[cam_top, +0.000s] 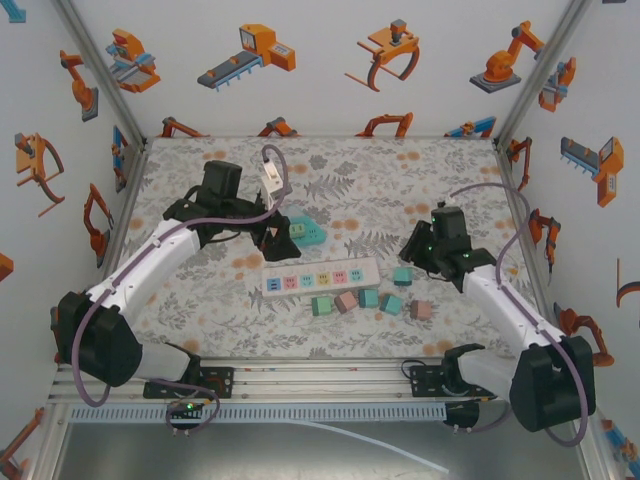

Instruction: Pull the plug off the socket

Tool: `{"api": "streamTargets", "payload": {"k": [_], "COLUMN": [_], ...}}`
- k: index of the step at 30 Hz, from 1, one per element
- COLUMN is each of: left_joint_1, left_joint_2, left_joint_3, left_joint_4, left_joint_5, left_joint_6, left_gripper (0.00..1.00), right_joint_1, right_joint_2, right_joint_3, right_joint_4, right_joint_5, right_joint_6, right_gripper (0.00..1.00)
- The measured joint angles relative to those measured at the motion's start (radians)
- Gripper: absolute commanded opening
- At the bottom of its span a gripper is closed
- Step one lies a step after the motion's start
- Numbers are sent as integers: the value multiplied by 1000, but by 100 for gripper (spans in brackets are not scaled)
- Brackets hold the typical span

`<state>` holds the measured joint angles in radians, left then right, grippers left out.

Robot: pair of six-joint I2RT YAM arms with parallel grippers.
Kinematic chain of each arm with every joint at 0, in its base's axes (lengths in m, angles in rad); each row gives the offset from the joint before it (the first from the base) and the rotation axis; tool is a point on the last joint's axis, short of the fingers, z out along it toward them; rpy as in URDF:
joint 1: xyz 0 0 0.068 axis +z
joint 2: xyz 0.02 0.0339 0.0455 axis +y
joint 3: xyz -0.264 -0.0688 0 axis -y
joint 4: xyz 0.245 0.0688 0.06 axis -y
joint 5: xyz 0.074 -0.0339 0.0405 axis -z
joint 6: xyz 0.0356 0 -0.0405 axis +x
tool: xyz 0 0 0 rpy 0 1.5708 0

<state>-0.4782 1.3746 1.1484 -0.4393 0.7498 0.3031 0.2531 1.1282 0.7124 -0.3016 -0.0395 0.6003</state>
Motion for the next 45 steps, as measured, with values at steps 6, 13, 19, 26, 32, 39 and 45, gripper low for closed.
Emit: {"api": "streamTargets", "payload": {"k": [6, 13, 19, 26, 32, 39, 45], "left_joint_1": [19, 86, 137, 194, 198, 212, 215], "left_joint_2": [0, 32, 163, 351, 510, 602, 653], "left_joint_3": [0, 35, 147, 287, 393, 415, 429], "left_joint_4": [69, 155, 160, 102, 32, -32, -78], "left_joint_5": [-116, -235, -298, -335, -365, -359, -344], "left_joint_6": [-104, -338, -557, -701, -752, -765, -758], "left_gripper": [97, 97, 98, 95, 89, 82, 77], "right_joint_1": [21, 108, 166, 240, 310, 346, 367], "right_joint_2": [64, 175, 360, 573, 731, 867, 926], "right_joint_3": [98, 193, 369, 604, 743, 825, 834], "right_joint_4": [98, 289, 311, 214, 113, 58, 45], "right_joint_5": [-81, -309, -503, -612, -665, -687, -698], "right_joint_6": [-216, -635, -990, -1290, -1433, -1481, -1483], "right_gripper": [46, 45, 46, 52, 54, 55, 55]}}
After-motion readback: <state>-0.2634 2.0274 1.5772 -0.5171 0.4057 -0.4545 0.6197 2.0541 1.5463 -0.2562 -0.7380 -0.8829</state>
